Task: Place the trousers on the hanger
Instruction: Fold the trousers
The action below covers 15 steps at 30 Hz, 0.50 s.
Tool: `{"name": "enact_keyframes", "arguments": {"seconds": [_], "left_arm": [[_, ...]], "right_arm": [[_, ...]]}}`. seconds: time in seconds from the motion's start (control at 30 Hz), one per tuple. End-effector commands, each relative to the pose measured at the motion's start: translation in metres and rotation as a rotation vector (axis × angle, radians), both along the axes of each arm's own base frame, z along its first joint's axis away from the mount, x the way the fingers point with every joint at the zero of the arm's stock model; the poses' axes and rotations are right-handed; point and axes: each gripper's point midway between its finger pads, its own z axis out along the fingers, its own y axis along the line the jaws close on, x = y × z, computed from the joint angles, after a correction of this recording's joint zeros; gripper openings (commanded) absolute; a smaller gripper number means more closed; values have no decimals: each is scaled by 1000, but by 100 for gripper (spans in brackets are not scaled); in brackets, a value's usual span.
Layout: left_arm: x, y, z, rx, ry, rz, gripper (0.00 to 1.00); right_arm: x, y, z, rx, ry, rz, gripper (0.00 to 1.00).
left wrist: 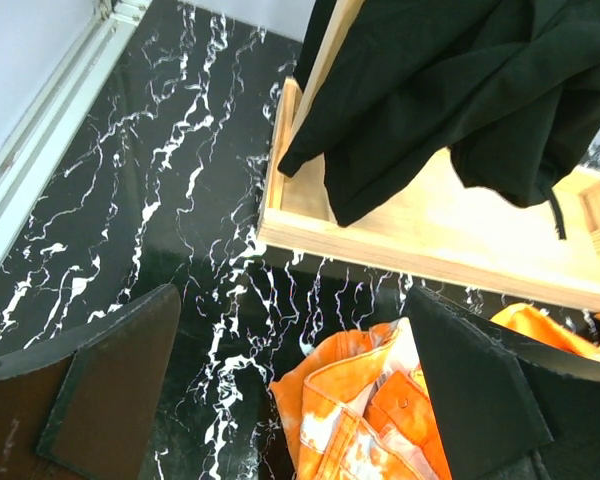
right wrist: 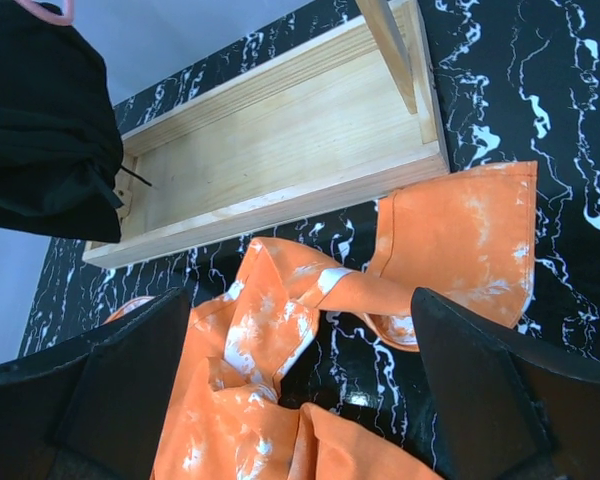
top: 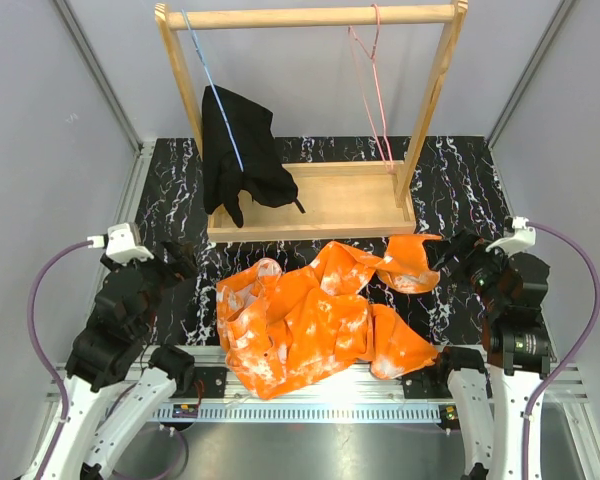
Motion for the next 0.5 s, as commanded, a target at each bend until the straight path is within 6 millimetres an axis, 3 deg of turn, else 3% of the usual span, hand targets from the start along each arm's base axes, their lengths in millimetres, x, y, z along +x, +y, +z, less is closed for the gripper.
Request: {"name": "enact_keyframes", "arguments": {"seconds": [0.0,0.17,0.37,0.47], "left_arm": [[12,-14,-9,20,60,-49,99],[23,-55,-28,-33,149,-205,99],[12,-95,-60,-107,241,-319,99],[1,-115,-63,-137,260,-382,99]], "right_arm": [[8,-8,-3,-20,13,-35,100],[18,-16,-14,-28,65,-75,100],[29,-27,-28,-38,133,-127,100],[36,-31,-38,-47,170,-147,100]]}}
